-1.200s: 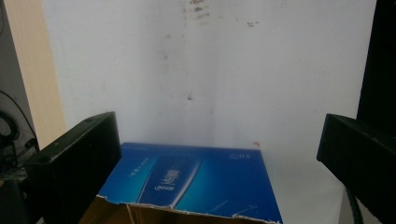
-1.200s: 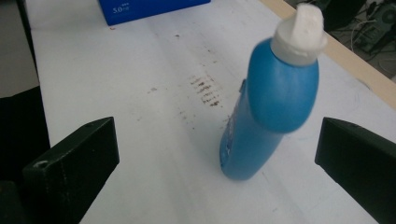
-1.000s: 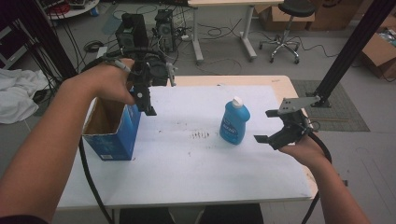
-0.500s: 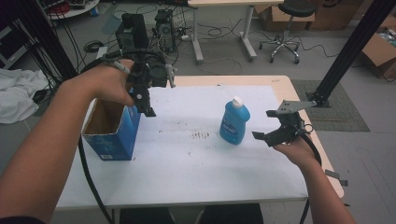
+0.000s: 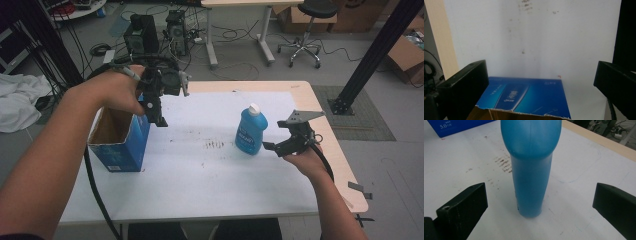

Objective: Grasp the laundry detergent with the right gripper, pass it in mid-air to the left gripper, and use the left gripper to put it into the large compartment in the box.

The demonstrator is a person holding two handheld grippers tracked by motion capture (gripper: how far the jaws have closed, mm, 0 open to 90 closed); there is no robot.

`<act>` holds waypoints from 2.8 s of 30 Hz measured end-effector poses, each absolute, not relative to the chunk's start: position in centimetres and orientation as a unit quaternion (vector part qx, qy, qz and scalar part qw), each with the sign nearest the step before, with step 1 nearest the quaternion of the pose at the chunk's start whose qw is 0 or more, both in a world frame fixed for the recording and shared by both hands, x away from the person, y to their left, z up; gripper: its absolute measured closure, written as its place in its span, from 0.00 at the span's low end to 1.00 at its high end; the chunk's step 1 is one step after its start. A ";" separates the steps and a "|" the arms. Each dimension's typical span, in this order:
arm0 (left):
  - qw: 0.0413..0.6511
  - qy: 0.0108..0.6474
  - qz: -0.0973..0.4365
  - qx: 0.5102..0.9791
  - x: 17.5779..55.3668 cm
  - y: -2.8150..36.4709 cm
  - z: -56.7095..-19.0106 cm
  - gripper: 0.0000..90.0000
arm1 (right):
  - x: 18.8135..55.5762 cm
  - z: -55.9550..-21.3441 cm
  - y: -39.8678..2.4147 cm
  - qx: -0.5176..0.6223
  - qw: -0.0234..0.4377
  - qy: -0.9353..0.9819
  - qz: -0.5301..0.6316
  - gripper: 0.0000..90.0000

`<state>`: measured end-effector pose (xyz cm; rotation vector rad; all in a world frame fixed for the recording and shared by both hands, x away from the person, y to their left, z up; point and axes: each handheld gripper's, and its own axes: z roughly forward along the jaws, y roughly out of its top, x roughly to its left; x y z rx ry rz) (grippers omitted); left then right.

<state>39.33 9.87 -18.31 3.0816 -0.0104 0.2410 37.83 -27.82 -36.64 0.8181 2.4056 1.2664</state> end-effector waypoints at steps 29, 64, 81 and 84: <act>0.023 -0.008 0.082 0.996 38.9 9.8 -18.4 0.00 | 39.7 -39.4 -25.3 0.283 0.137 0.832 0.456 0.00; 0.025 -0.012 0.084 0.996 38.4 9.9 -18.9 0.00 | 40.7 -41.5 -23.0 0.302 0.148 0.799 0.499 0.00; 0.025 -0.012 0.086 0.996 38.3 9.9 -19.1 0.00 | 40.6 -42.2 -22.9 0.307 0.164 0.789 0.507 0.06; 0.024 -0.012 0.089 0.996 38.3 10.0 -19.0 0.00 | 40.6 -42.2 -22.9 0.312 0.164 0.787 0.506 0.07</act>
